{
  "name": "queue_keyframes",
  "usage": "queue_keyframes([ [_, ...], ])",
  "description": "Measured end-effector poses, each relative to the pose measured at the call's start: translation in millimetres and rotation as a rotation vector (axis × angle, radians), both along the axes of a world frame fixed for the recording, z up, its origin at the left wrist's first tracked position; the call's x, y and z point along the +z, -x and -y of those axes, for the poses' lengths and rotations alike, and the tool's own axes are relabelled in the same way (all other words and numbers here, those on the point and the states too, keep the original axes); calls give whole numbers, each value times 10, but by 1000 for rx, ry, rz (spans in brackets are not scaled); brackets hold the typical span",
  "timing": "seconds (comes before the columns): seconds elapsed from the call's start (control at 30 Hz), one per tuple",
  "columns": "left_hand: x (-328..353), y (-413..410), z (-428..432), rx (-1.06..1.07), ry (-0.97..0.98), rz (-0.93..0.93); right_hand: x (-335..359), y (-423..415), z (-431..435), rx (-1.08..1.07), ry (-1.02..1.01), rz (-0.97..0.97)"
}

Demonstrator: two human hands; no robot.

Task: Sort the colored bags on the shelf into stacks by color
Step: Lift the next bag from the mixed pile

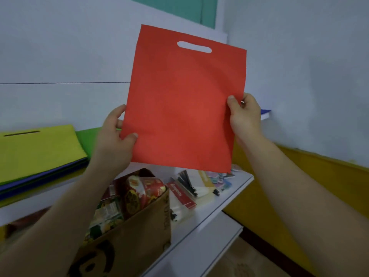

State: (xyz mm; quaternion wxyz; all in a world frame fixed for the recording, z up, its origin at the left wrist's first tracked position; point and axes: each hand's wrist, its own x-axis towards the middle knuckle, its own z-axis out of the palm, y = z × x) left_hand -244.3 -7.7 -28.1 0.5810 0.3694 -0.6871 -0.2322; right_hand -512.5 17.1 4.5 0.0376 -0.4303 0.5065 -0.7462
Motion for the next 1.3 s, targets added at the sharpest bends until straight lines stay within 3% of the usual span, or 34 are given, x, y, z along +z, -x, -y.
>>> queue_keyframes([
  [0.67, -182, 2914, -155, -325, -5, -35, -26, 2607, -1044, -263, -50, 56],
  [1.3, -157, 4822, 1372, -559, -94, -60, 62, 4265, 128, -496, -104, 34],
])
